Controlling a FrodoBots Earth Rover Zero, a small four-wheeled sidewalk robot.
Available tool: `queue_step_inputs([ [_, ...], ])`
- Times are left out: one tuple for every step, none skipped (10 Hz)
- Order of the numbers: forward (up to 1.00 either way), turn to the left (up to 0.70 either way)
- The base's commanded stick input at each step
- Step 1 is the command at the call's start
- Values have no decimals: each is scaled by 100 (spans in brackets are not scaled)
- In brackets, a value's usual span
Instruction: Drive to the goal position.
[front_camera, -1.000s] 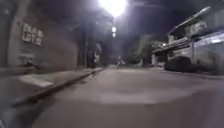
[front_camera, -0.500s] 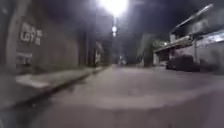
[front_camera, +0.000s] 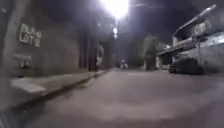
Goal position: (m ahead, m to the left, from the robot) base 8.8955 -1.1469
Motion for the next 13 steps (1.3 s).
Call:
queue_step_inputs([
  [70, 0],
  [70, 0],
  [70, 0],
  [70, -8],
  [70, -22],
  [70, -34],
  [70, -9],
  [70, 0],
  [70, 0],
  [70, 0],
  [70, -18],
  [70, -35],
  [70, -35],
])
